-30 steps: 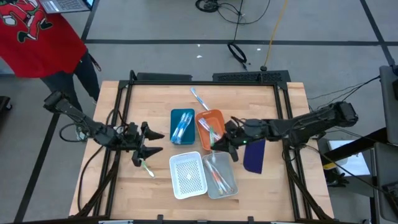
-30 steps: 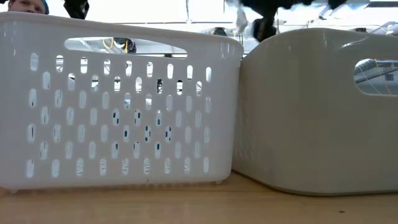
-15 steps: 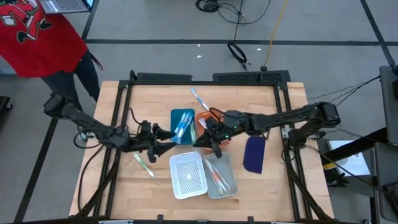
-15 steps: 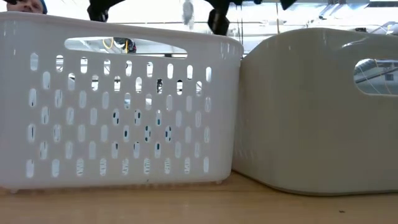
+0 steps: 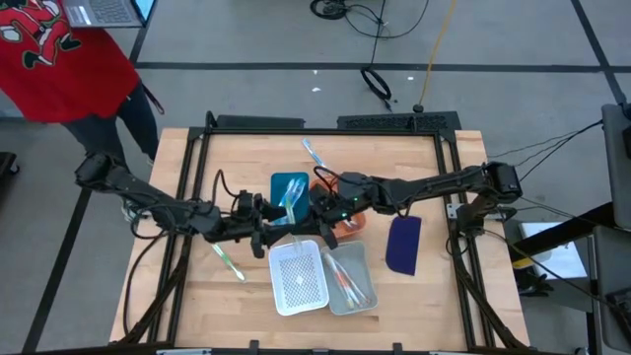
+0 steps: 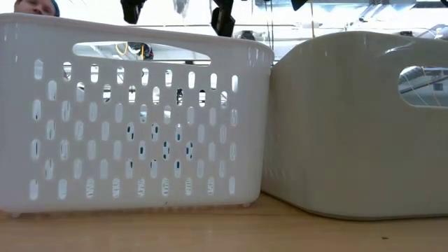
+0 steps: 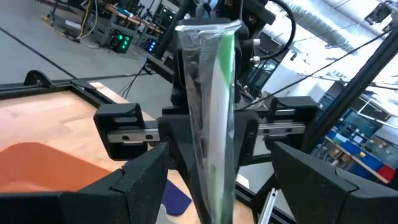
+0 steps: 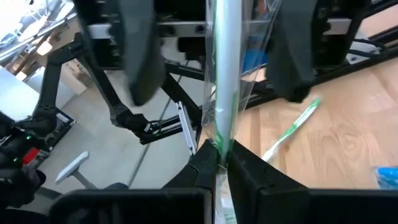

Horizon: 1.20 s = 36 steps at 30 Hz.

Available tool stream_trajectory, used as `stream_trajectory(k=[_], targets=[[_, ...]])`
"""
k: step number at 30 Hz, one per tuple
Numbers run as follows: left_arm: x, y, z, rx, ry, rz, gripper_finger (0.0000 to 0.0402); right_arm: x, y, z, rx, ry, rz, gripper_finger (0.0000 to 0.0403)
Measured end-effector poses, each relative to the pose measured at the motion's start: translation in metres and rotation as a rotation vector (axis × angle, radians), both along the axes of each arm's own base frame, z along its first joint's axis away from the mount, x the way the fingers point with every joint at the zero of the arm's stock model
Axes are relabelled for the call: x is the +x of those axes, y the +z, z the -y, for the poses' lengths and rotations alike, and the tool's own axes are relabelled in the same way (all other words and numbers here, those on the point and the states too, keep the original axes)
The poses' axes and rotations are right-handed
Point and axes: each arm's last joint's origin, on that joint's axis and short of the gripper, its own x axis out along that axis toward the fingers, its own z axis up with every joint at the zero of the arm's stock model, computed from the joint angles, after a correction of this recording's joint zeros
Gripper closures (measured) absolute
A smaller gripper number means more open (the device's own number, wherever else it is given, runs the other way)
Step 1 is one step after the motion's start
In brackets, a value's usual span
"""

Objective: Pick & Place Toothbrushes
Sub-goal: Put the green toothbrush into the white bin

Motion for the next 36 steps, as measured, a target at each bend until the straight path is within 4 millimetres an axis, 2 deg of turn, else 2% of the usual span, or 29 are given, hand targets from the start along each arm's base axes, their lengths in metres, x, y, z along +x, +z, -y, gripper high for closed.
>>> stream_trajectory(k=[11,14,18,27,36], targets=[[0.017,-0.005,-0.010,-0.084,0.028,-0.015,0.0117,0.000,0.001,-0.004,0.014,0.011,0.004,0.0391],[0.019,-0.005,-0.014,-0.087,0.018,-0.012,0.0130,0.000,0.001,-0.004,0.014,0.012,0.002,0.0391],[0.019,-0.005,-0.016,-0.086,0.026,-0.013,0.0188,0.000,0.001,-0.004,0.013,0.008,0.005,0.0391],[0.020,-0.004,-0.018,-0.057,-0.015,-0.015,0.0383,0.000,0.000,-0.003,0.012,-0.003,-0.005,0.0384],[0.020,-0.005,-0.018,-0.038,-0.026,-0.023,0.0392,0.000,0.000,0.000,0.009,-0.003,0.000,0.0318]])
